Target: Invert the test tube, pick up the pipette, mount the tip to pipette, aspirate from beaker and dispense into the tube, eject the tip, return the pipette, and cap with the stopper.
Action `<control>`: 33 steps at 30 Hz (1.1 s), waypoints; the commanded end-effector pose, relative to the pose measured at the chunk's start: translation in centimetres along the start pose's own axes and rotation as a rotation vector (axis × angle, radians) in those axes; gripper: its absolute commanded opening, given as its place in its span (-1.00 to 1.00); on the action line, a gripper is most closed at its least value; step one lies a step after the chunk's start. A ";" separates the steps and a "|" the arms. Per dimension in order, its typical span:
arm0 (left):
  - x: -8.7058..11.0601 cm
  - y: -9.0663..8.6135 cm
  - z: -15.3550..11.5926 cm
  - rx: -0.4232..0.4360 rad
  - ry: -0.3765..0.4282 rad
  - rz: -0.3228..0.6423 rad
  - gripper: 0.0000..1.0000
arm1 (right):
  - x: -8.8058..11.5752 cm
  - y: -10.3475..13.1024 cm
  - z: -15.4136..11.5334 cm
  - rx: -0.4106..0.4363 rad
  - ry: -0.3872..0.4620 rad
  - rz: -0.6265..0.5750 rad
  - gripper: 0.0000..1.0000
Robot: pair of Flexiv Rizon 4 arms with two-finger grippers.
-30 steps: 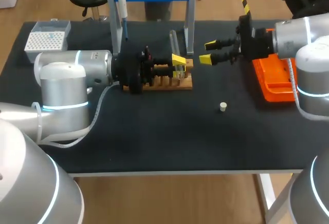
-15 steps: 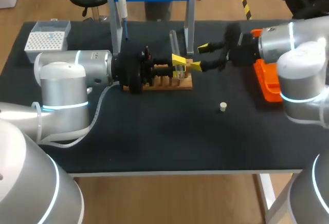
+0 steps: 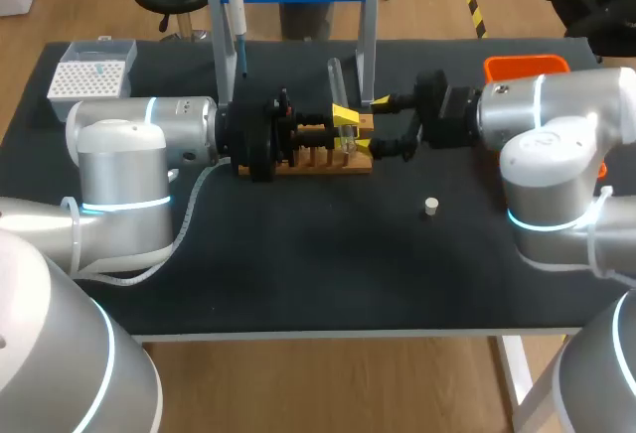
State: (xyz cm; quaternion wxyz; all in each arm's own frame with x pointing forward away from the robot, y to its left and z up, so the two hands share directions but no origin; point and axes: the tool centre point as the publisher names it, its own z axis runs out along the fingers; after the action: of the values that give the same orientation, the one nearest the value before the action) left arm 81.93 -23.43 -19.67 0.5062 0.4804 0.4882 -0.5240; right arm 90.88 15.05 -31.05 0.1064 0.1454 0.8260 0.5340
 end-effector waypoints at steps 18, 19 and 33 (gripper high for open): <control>-1.8 0.4 -0.2 0.042 0.003 -0.120 -1.00 | 0.3 -0.6 1.1 0.015 -0.017 -0.020 1.00; -2.6 0.8 -0.4 0.039 -0.017 -0.217 -1.00 | 0.3 -0.6 1.1 0.015 -0.017 -0.020 1.00; -7.1 0.8 0.4 0.058 0.050 -0.933 -1.00 | 0.3 -0.6 1.1 0.015 -0.017 -0.020 1.00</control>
State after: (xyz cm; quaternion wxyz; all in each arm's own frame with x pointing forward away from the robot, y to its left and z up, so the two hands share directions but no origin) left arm 83.02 -23.39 -13.00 0.3434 0.3540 0.5792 -0.6491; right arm 90.89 15.90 -32.11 0.1178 0.1425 0.8304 0.5256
